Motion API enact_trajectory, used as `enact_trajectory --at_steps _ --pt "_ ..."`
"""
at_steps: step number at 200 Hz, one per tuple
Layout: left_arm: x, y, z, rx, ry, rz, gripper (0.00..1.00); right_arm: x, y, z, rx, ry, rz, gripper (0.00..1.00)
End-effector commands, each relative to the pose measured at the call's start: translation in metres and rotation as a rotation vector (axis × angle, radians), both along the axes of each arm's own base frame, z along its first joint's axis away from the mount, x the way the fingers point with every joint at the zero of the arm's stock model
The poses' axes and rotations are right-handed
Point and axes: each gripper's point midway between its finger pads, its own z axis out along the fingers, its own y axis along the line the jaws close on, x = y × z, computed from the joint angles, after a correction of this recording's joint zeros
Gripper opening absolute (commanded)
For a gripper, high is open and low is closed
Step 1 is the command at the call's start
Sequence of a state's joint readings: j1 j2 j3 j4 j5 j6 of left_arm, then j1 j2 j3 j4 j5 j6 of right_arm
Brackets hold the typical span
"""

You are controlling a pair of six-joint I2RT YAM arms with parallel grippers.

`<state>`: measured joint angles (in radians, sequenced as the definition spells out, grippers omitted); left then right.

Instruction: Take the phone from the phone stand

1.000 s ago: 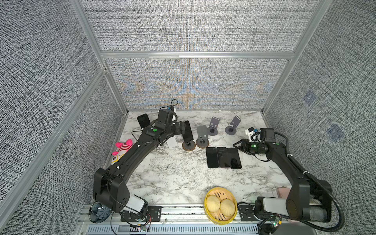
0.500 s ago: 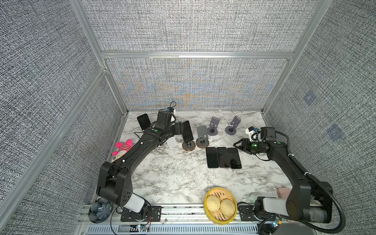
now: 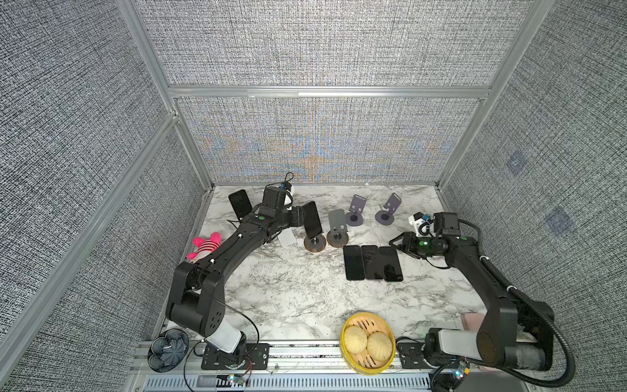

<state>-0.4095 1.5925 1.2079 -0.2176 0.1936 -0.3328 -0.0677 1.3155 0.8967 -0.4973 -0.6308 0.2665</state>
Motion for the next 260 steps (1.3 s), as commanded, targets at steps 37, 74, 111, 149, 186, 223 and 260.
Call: enact_trajectory --at_steps 37,74,111,149,186,223,260 --pt "0.01 -0.011 0.0 -0.049 -0.022 -0.03 0.45 -0.011 -0.003 -0.007 -0.036 0.035 0.01 0.47" --pt "0.013 -0.014 -0.003 -0.058 -0.014 -0.035 0.41 -0.013 -0.004 -0.009 -0.043 0.043 0.017 0.47" --pt "0.014 -0.021 -0.003 -0.081 -0.012 -0.063 0.37 -0.014 -0.004 -0.011 -0.042 0.051 0.017 0.47" --pt "0.015 -0.026 -0.004 -0.112 -0.008 -0.074 0.33 -0.016 -0.004 -0.011 -0.047 0.053 0.021 0.47" --pt "0.017 -0.029 -0.006 -0.135 -0.003 -0.075 0.26 -0.018 -0.004 -0.014 -0.049 0.063 0.017 0.48" --pt "0.017 -0.028 -0.004 -0.135 -0.006 -0.069 0.23 -0.019 -0.004 -0.016 -0.05 0.066 0.017 0.48" --pt "0.015 -0.027 0.008 -0.145 -0.028 -0.07 0.22 -0.017 -0.004 -0.015 -0.048 0.063 0.017 0.48"
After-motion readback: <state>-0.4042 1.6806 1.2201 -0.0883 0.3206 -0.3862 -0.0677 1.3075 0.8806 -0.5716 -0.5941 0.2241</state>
